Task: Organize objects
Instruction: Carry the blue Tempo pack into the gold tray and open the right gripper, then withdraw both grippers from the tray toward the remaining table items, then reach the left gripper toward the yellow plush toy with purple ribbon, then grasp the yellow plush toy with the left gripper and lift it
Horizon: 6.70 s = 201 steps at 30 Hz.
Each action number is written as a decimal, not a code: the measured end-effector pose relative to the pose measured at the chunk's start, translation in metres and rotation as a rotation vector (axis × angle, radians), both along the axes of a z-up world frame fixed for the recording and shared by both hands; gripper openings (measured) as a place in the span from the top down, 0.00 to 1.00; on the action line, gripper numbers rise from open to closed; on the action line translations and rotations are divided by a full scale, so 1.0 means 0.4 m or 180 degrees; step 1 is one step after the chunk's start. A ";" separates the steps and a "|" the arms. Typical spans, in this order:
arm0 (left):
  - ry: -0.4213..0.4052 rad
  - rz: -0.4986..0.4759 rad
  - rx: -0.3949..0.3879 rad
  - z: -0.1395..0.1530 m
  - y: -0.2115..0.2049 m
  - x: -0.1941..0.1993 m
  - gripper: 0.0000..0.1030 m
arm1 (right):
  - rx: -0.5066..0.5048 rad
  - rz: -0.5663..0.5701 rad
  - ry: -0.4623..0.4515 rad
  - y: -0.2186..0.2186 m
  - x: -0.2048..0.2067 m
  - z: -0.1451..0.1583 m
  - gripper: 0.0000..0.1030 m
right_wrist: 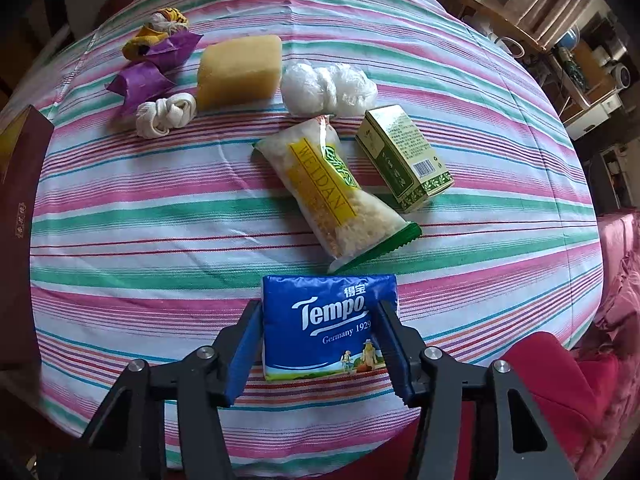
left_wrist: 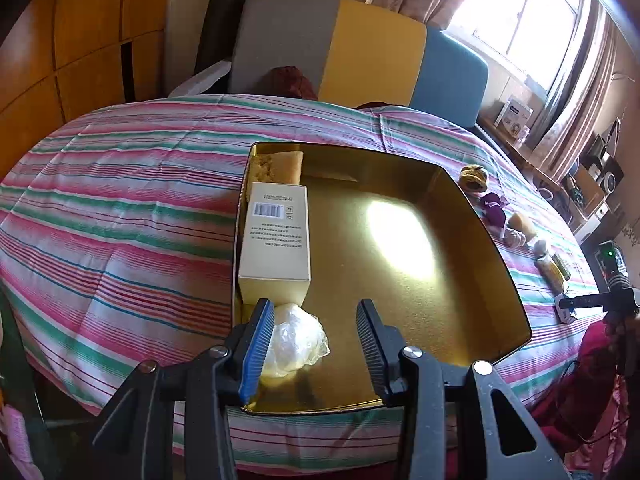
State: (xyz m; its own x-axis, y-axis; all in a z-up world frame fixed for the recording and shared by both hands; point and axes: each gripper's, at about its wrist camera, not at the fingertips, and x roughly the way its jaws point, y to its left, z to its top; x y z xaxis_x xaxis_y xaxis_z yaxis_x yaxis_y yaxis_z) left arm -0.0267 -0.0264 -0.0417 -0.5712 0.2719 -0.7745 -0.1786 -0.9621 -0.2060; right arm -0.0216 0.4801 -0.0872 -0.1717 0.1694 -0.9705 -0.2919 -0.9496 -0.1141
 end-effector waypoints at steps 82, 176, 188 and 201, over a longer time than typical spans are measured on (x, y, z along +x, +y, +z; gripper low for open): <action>0.0252 0.0559 -0.0379 0.026 -0.098 0.025 0.46 | -0.1264 0.2108 0.0877 -0.895 -0.092 0.043 0.07; -0.0526 -0.1238 -0.0372 -0.072 0.923 -0.605 0.63 | -0.0711 -0.0120 0.1596 0.049 -0.120 0.100 0.00; -0.0001 -0.1539 -0.0234 0.095 0.680 -0.284 0.61 | -0.0528 -0.0083 0.1449 0.035 -0.129 0.079 0.00; -0.0055 -0.1190 -0.0048 0.069 0.404 -0.114 0.61 | -0.0483 0.0460 0.1179 -0.057 -0.176 0.067 0.16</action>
